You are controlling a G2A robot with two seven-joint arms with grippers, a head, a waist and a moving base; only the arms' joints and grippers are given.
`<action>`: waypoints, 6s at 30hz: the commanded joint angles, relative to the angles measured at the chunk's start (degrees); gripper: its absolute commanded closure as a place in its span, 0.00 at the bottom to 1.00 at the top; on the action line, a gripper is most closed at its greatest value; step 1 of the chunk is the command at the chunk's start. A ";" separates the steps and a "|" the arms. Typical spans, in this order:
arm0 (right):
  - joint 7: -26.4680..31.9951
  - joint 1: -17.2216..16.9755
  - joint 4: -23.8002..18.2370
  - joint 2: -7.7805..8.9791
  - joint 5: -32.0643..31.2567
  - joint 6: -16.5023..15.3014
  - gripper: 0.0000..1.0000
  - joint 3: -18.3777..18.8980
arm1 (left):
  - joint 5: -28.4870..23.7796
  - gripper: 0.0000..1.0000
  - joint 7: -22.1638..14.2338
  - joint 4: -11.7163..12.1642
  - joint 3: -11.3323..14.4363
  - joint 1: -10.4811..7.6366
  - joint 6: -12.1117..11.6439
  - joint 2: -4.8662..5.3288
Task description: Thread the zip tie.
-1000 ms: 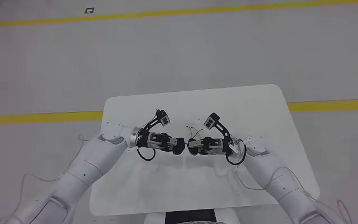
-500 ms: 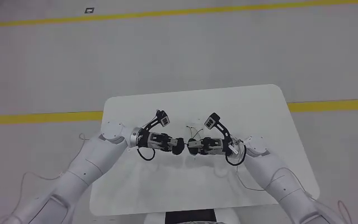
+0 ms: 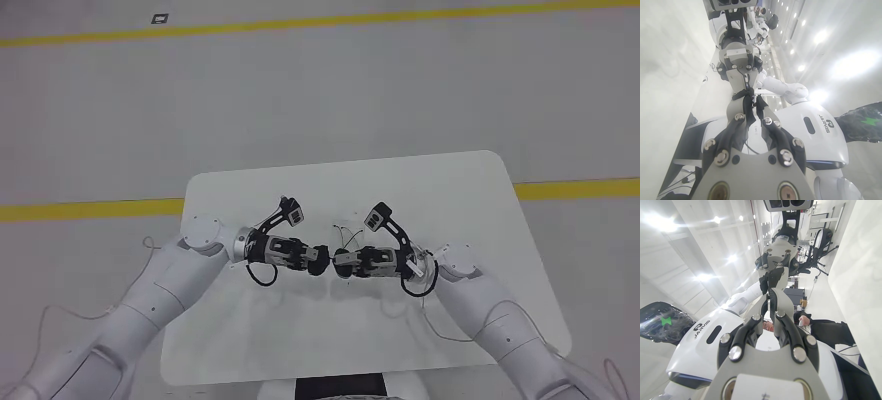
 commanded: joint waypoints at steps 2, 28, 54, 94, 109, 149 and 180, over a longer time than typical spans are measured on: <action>-0.06 0.00 -0.05 -0.01 -0.07 -0.06 1.00 -0.06 | 0.11 0.93 0.00 0.17 0.03 -0.10 0.12 -0.09; -0.77 -0.20 -0.86 0.03 -1.01 -0.46 1.00 -0.48 | 0.62 0.93 0.00 0.92 0.15 -0.41 0.50 -0.78; -2.29 -1.24 1.63 0.47 1.56 -1.56 0.00 2.16 | 0.05 1.00 0.01 1.27 -1.86 0.67 -1.08 -0.13; -2.57 -1.72 2.45 0.52 2.27 -1.48 0.00 2.52 | 11.50 1.00 0.00 -1.17 -20.68 9.45 -1.35 -0.43; -2.57 -1.72 2.45 0.52 2.27 -1.48 0.00 2.52 | 11.50 1.00 0.00 -1.17 -20.68 9.45 -1.35 -0.43; -33.54 -3.15 -30.83 3.26 -57.37 36.60 0.00 0.26 | 11.50 1.00 0.00 -1.17 -20.68 9.45 -1.35 -0.43; -12.38 10.56 -20.25 -3.60 -91.39 36.60 0.00 -10.25 | 11.50 1.00 0.00 -1.17 -20.68 9.45 -1.35 -0.43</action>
